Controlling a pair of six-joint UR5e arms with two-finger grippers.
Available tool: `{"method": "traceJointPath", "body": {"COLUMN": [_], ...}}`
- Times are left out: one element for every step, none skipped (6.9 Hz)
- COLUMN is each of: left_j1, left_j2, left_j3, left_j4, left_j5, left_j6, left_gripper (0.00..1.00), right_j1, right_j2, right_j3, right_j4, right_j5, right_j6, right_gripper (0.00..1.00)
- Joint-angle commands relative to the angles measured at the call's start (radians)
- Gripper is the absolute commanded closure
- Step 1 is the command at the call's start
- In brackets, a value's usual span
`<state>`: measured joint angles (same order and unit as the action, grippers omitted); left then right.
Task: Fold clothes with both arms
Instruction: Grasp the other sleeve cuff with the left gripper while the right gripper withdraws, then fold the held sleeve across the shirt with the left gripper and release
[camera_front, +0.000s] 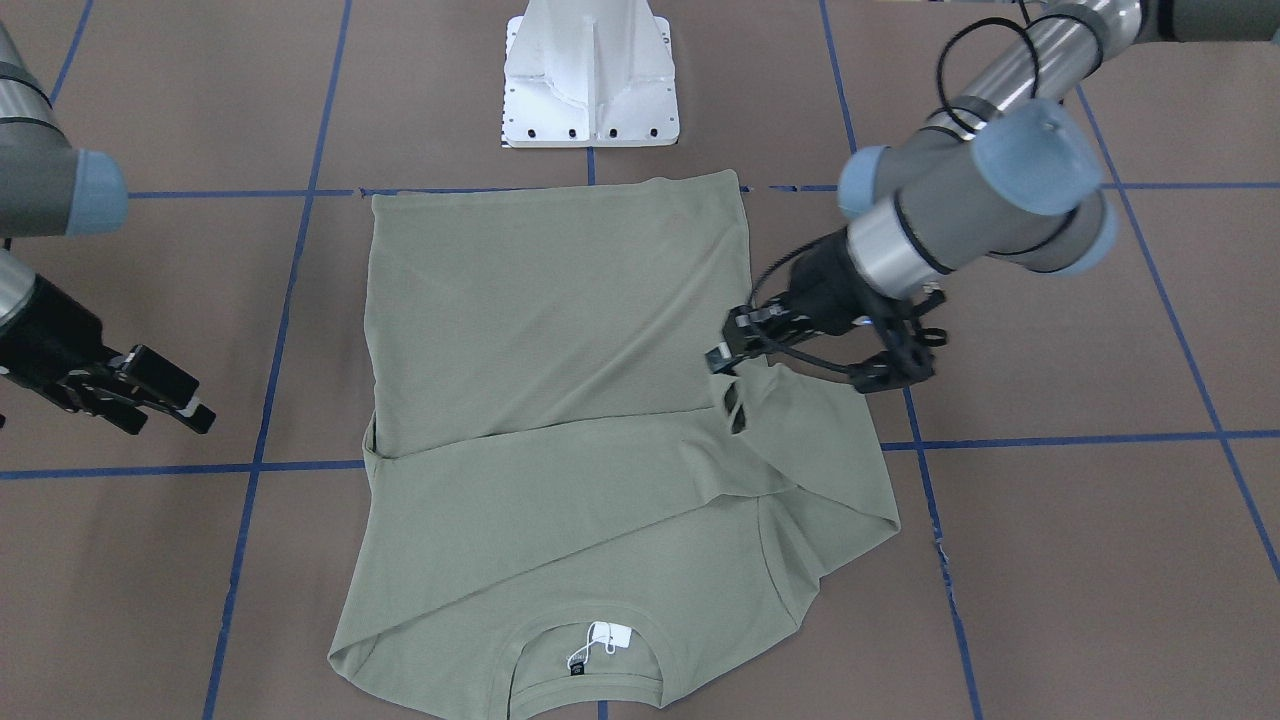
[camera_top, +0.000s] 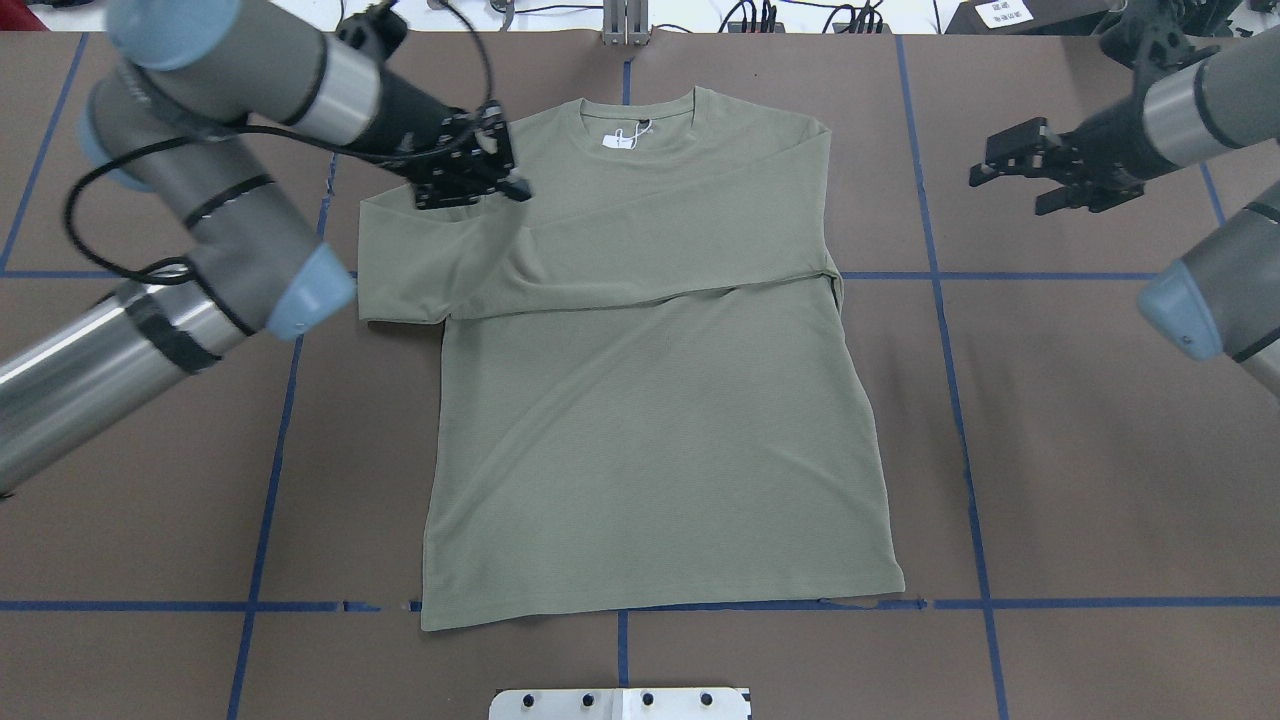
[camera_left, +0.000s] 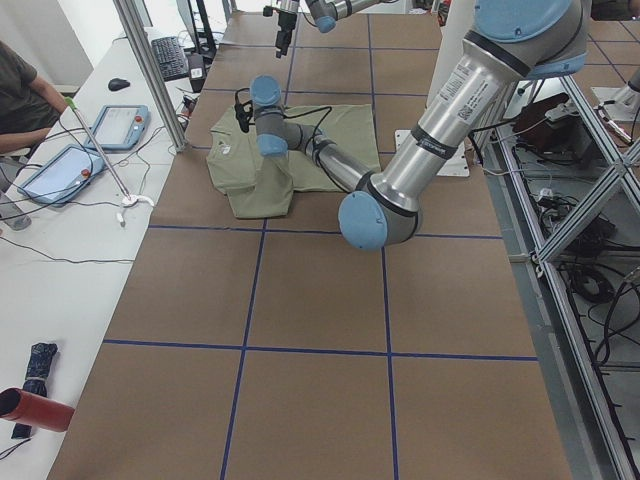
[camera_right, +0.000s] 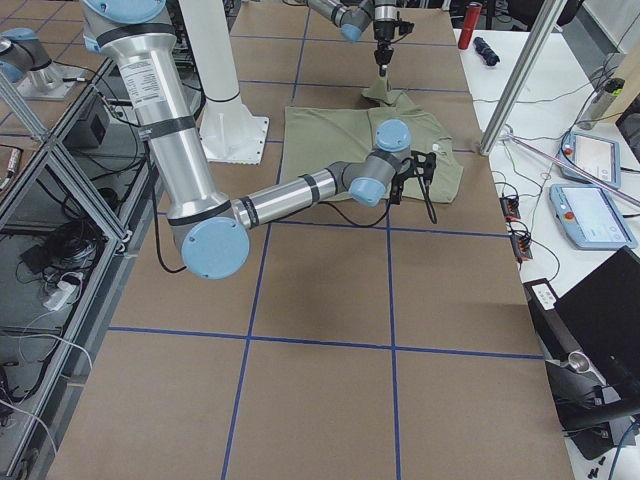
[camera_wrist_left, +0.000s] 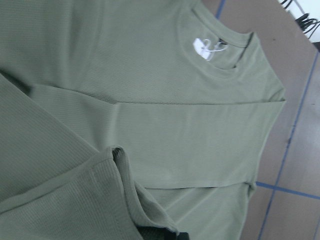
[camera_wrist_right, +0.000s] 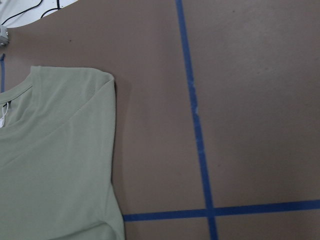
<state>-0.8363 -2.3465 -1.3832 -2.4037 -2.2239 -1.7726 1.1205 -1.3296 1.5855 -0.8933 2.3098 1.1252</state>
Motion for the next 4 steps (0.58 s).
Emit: {"method": "traceJointPath", "body": {"left_j1": [0.121,0.217,0.276,0.296], "left_j2": [-0.390,-0.396,-0.396,-0.419], "left_j3": [0.338,0.360,0.412,0.493], "left_j4": [0.041,0.029,-0.023,-0.111], "left_j5": [0.279,0.437,0.514,0.545], "left_j6": [-0.102,-0.103,-0.103,-0.105], "left_gripper": [1.00,1.00,1.00,1.00], "right_j1": [0.085,0.091,0.093,0.093], "right_j2": [-0.098,-0.117,-0.122,-0.137], "right_j3": [0.005,0.007,0.007,0.023], "right_j4": [0.000,0.000,0.002,0.000], "right_j5": [0.042,0.042,0.040,0.040], "right_j6": [-0.158,-0.169,-0.168,-0.168], "right_gripper": [0.00,0.00,0.00,0.00]}}
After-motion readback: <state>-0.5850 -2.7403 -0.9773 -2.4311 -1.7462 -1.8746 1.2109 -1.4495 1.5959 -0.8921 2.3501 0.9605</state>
